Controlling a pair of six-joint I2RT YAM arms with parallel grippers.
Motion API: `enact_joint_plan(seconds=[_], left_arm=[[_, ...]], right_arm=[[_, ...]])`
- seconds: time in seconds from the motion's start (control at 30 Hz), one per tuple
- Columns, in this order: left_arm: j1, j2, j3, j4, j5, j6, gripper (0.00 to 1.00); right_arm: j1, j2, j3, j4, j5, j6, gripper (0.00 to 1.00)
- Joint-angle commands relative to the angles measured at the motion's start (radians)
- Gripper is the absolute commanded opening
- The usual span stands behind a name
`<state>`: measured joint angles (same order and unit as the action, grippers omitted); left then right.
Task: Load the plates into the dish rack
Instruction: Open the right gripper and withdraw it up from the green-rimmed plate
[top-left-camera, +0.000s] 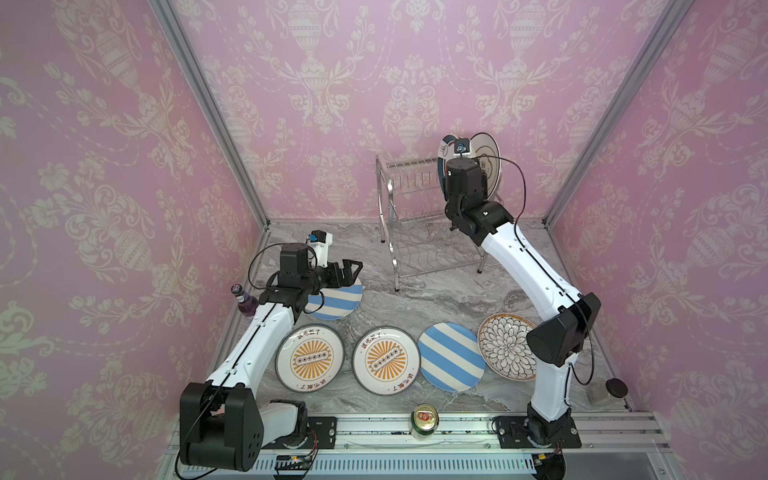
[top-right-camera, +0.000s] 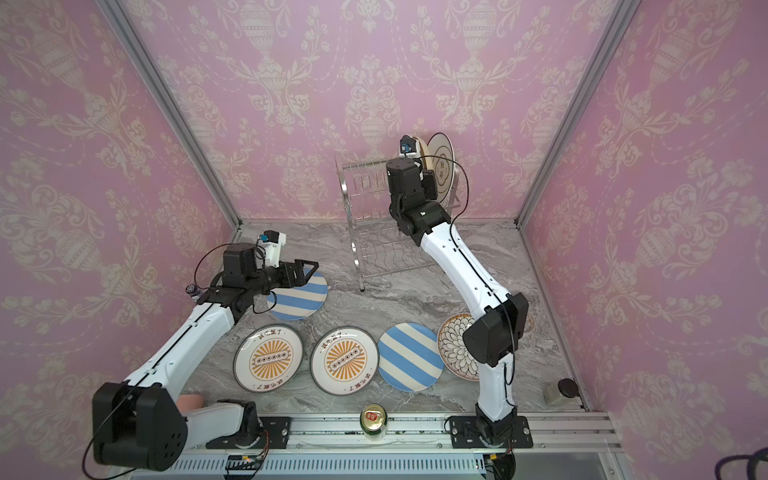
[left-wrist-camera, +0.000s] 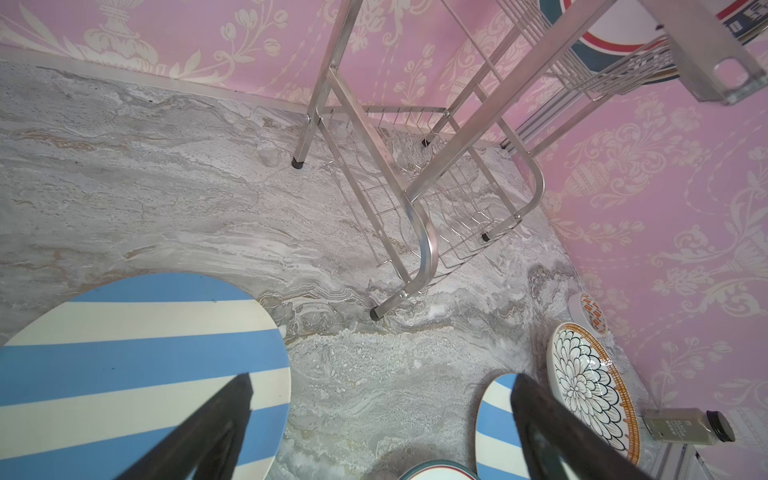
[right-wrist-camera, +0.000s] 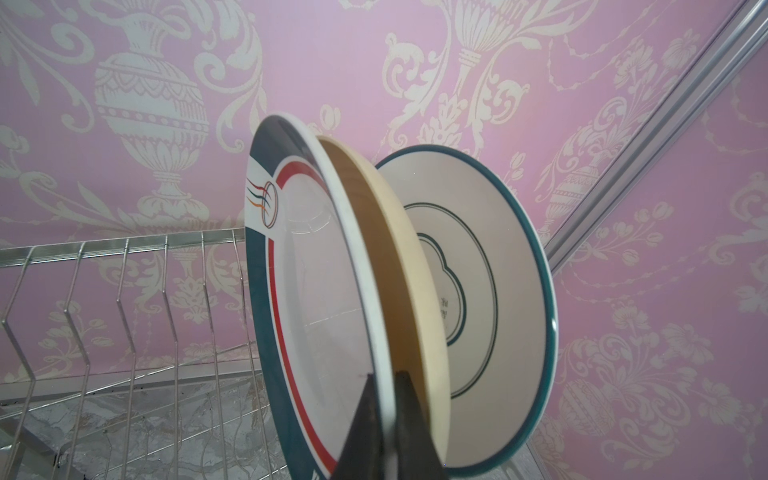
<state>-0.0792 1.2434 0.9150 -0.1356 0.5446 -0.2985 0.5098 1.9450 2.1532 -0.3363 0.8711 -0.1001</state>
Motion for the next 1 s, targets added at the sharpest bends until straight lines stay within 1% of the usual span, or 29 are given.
enact_joint_plan(seconds=[0.0,0.13,0.2,0.3,0.4,0.6,0.7,0.77,0.97], left_arm=[[0.010,-0.005,-0.004,-0.001,0.008,-0.008,0.99],[0.014,-0.007,0.004,-0.015,0.004,-0.007,0.99],[0.015,-0.013,0.001,-0.019,-0.003,0.000,0.99],[0.021,-0.018,0.001,-0.033,-0.021,0.017,0.99],[0.027,-0.017,0.010,-0.045,-0.020,0.023,0.99],[0.030,-0.017,0.036,-0.076,-0.042,0.029,0.99],[0.035,-0.016,0.042,-0.087,-0.062,0.027,0.99],[0.037,-0.017,0.045,-0.092,-0.076,0.023,0.99],[0.038,-0.027,0.048,-0.101,-0.125,-0.006,0.99]], right_arm=[[-0.005,0.034,0.026,0.001,0.012,0.023,0.08],[-0.001,0.041,0.045,-0.019,0.007,0.022,0.23],[0.004,0.039,0.049,-0.023,0.008,0.012,0.25],[0.012,0.033,0.051,-0.018,0.012,-0.012,0.31],[0.017,0.025,0.056,-0.018,0.013,-0.025,0.35],[0.031,0.003,0.071,-0.066,0.012,-0.023,0.56],[0.032,-0.018,0.086,-0.148,-0.013,0.010,0.65],[0.033,-0.039,0.084,-0.198,-0.039,0.043,0.69],[0.066,-0.102,0.051,-0.301,-0.161,0.129,0.77]])
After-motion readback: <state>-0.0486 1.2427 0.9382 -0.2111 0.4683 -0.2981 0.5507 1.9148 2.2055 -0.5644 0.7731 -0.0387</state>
